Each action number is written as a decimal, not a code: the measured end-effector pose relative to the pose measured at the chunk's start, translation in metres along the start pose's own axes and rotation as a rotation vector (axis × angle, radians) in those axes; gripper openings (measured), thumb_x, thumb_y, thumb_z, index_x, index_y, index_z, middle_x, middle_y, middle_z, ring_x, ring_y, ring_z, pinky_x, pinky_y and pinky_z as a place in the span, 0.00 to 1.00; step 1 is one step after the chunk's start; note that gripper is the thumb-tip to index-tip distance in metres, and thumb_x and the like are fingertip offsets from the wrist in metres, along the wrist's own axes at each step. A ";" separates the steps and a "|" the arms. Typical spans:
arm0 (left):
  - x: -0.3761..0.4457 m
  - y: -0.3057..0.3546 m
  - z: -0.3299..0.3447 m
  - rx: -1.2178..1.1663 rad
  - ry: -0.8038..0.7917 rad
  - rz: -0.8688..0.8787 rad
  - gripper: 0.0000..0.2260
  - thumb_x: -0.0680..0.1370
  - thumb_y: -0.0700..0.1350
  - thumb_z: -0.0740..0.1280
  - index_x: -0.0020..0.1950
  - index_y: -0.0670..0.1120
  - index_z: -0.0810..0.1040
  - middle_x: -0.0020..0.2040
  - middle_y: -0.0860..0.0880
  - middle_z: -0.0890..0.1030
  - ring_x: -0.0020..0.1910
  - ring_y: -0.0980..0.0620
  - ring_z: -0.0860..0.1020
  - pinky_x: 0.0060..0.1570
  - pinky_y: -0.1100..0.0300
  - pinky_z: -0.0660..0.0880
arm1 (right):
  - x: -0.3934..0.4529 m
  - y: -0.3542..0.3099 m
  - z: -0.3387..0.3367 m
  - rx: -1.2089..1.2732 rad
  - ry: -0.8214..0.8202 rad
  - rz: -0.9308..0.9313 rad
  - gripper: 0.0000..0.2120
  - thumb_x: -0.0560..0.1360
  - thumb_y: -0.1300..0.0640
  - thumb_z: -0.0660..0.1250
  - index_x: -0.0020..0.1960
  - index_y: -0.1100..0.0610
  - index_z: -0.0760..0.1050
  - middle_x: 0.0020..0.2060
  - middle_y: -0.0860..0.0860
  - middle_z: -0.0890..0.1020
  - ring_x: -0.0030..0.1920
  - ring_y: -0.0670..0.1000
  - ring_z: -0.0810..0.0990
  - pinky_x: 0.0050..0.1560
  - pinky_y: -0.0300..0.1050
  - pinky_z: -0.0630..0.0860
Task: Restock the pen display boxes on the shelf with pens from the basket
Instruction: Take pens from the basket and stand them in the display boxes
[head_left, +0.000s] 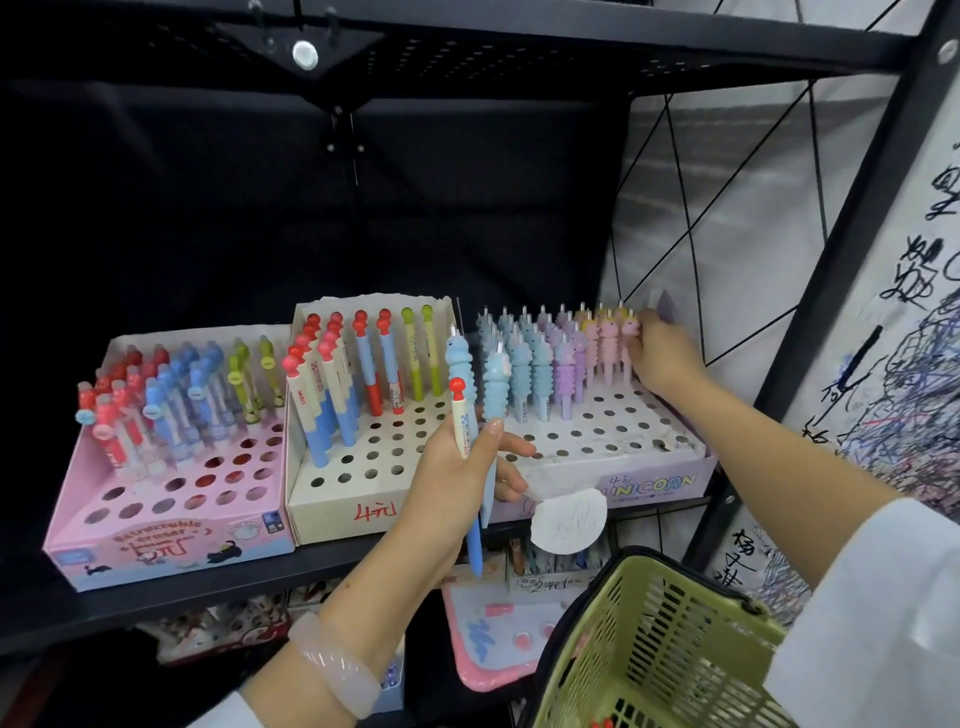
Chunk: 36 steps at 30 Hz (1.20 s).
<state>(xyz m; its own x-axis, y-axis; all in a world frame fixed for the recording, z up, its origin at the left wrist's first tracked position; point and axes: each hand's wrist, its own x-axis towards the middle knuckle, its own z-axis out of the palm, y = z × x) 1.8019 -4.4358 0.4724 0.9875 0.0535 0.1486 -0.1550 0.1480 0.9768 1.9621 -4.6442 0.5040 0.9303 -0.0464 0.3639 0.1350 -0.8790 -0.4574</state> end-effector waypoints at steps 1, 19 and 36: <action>0.000 0.000 -0.001 0.012 0.002 0.004 0.13 0.81 0.42 0.58 0.59 0.34 0.70 0.33 0.50 0.83 0.24 0.55 0.76 0.25 0.64 0.74 | -0.002 -0.002 0.001 -0.022 -0.010 0.028 0.11 0.80 0.61 0.55 0.59 0.64 0.70 0.54 0.64 0.77 0.50 0.59 0.76 0.43 0.44 0.66; -0.017 0.009 -0.010 -0.109 0.006 -0.065 0.07 0.81 0.45 0.57 0.53 0.44 0.72 0.33 0.47 0.83 0.22 0.51 0.76 0.22 0.63 0.74 | -0.085 -0.110 -0.023 0.980 -0.090 -0.171 0.04 0.79 0.58 0.60 0.46 0.52 0.70 0.38 0.52 0.80 0.40 0.47 0.82 0.34 0.37 0.79; -0.024 0.008 -0.028 -0.010 0.124 -0.062 0.08 0.82 0.47 0.56 0.53 0.56 0.74 0.29 0.51 0.80 0.18 0.56 0.64 0.19 0.67 0.62 | -0.078 -0.099 0.028 0.278 -0.114 -0.307 0.11 0.78 0.54 0.62 0.55 0.61 0.68 0.28 0.48 0.72 0.29 0.50 0.74 0.28 0.40 0.66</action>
<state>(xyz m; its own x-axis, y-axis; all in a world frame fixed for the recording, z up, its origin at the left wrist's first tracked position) 1.7757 -4.4080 0.4724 0.9840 0.1654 0.0667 -0.0942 0.1650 0.9818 1.8857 -4.5403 0.4981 0.8621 0.2641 0.4325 0.4841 -0.6818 -0.5485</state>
